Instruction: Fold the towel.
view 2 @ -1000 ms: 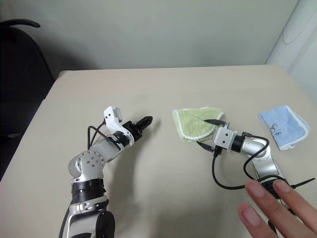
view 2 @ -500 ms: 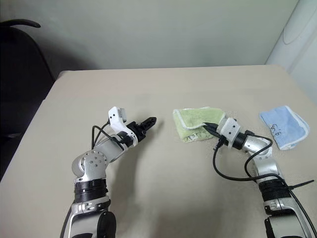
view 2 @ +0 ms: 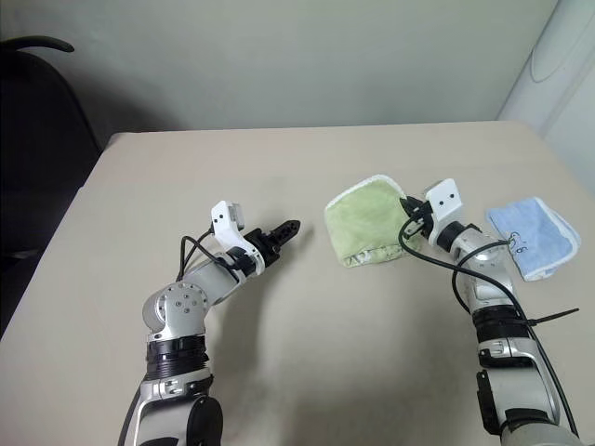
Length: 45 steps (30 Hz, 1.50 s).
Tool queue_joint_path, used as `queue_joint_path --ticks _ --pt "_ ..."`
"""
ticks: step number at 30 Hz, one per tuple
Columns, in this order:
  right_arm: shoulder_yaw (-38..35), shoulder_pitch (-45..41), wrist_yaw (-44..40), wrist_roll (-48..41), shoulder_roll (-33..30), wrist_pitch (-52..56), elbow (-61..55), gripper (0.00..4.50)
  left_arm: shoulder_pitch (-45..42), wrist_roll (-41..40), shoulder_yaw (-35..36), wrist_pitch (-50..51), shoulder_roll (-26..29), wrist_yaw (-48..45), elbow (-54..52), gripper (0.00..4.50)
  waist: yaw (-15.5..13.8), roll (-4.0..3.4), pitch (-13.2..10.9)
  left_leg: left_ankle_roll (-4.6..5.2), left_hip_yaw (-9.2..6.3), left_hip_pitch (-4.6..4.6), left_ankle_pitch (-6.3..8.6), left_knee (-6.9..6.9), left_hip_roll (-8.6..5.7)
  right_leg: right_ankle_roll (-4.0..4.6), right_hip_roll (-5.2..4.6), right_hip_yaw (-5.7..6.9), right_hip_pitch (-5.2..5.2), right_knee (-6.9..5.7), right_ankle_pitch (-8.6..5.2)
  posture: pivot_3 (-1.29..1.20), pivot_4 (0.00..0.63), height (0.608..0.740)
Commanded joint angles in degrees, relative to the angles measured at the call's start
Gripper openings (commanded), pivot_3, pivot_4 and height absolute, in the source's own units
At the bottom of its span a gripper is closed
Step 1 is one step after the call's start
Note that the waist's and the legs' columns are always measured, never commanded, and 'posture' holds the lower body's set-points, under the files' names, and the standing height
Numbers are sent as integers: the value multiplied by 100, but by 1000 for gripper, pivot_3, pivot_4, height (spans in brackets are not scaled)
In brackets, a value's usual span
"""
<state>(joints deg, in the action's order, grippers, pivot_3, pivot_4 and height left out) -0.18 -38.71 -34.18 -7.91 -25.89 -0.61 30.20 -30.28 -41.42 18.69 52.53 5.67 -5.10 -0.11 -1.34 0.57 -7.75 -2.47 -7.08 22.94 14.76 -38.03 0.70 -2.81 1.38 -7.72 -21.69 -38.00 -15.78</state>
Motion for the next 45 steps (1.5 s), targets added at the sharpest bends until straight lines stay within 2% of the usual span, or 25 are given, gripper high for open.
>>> queue_joint_path --ticks 1,5,8,18,20,24,30,34,38,45 --pt "115 -232 300 441 -5 -298 325 29 -95 -68 -87 -105 -46 -68 -216 3280 0 0 0 0 0 0 0 1 0 0 0 0 -1 0 0 0 150 740" --pt "157 -303 421 690 12 -490 571 29 -108 -84 -173 -101 -100 -77 -259 3280 -1 0 0 0 0 0 0 1 0 1 -1 0 -2 -1 1 0 150 740" --pt "109 -286 322 671 24 -550 605 656 -111 -84 -244 -93 -146 -80 -278 3280 0 0 0 0 1 1 0 1 0 2 -2 0 -2 -1 1 0 150 740" --pt "-174 -33 400 563 -51 -978 137 4052 -117 -145 -368 -8 -198 -170 -296 3280 7 -1 0 -1 2 3 -1 6 1 3 -1 0 -8 -3 1 0 150 740" --pt "-349 52 488 478 -79 -1169 -52 4052 -120 -312 -309 74 -252 -199 -313 3280 5 -1 0 -1 2 3 -1 6 1 3 -1 1 -7 -3 1 0 150 740" --pt "-566 288 359 255 -141 -1395 -451 4095 -142 -883 -47 358 -420 -108 -267 4449 3 -1 0 -1 2 3 -1 6 1 3 -1 1 -7 -3 1 0 150 740" --pt "-631 650 223 130 -268 -1484 -775 4095 -264 -1442 175 749 -622 164 2 4480 2 -2 0 -1 3 1 -1 3 2 2 -1 2 -2 -3 1 0 150 740" --pt "-695 737 274 83 -279 -1474 -860 4095 -462 -1489 108 974 -797 316 544 4480 -9 -3 1 -1 5 1 -1 1 2 2 -1 0 -2 -3 1 0 150 740" --pt "-737 809 329 98 -249 -1448 -988 4095 -758 -1168 -246 1170 -971 262 1307 4480 -28 -4 2 -1 5 1 -1 0 2 2 -1 0 -2 -3 1 0 150 740" --pt "-795 925 403 110 -250 -1363 -1160 4095 -1267 -845 -369 950 -1174 -129 2220 4480 -114 -11 6 0 -1 -5 0 -7 -1 -1 -4 2 14 0 3 0 150 740"
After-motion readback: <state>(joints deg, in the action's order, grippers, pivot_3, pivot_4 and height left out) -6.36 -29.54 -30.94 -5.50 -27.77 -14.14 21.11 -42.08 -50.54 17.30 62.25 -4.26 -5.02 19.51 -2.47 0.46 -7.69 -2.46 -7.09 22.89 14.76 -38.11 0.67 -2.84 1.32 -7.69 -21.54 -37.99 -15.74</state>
